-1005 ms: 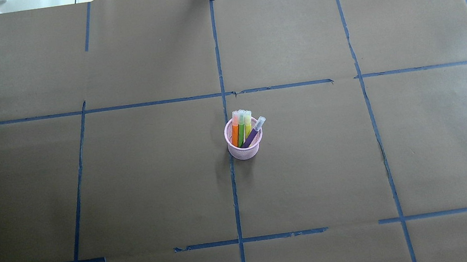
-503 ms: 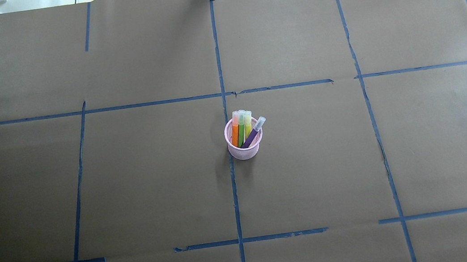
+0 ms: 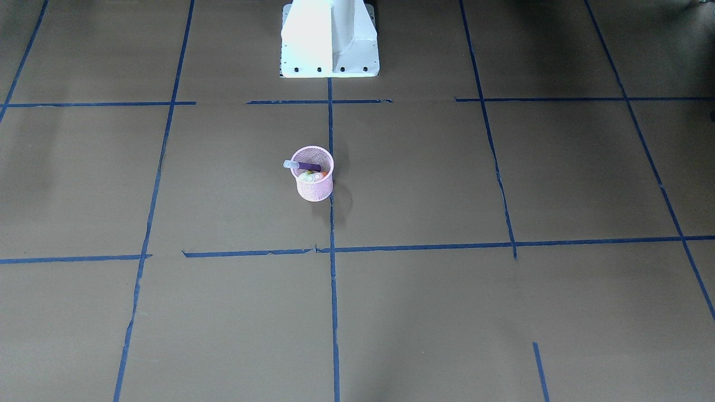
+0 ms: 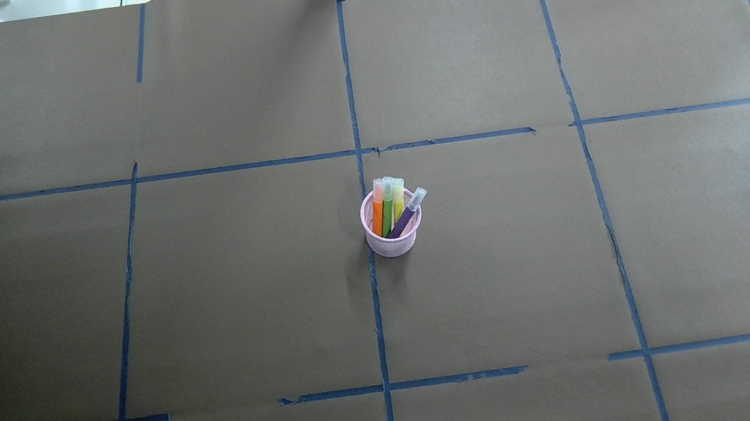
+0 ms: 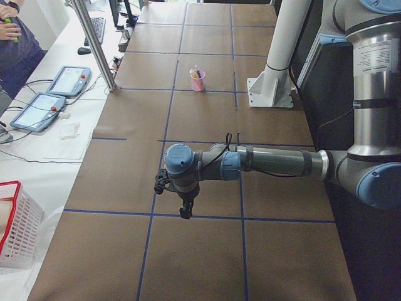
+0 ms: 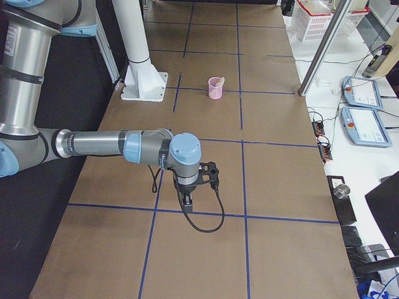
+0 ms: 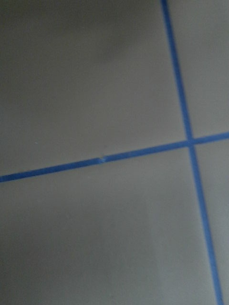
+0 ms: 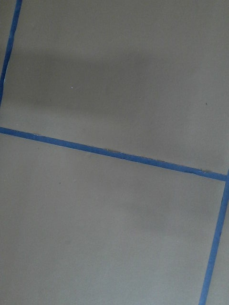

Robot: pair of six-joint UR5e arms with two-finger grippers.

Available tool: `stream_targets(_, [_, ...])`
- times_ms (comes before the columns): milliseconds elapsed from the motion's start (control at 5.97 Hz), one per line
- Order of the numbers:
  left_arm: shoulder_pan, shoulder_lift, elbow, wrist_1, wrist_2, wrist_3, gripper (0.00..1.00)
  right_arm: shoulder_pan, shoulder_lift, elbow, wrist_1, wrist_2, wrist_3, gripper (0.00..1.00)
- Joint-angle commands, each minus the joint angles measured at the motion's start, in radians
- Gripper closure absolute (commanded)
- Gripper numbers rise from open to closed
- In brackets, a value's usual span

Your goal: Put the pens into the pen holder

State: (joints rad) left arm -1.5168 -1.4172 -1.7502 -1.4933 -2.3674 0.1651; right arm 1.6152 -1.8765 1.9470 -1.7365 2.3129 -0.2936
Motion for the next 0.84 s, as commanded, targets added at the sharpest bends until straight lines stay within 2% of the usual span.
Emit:
stream_targets(0, [-0.003, 0.026, -0.024, -0.007, 0.011, 0.001, 0.00, 0.000, 0.000, 0.001, 0.000, 0.000, 0.010, 0.00])
stream_targets(670, [-0.003, 0.024, -0.032, -0.008, 0.011, 0.004, 0.00, 0.000, 0.000, 0.000, 0.000, 0.002, 0.010, 0.00])
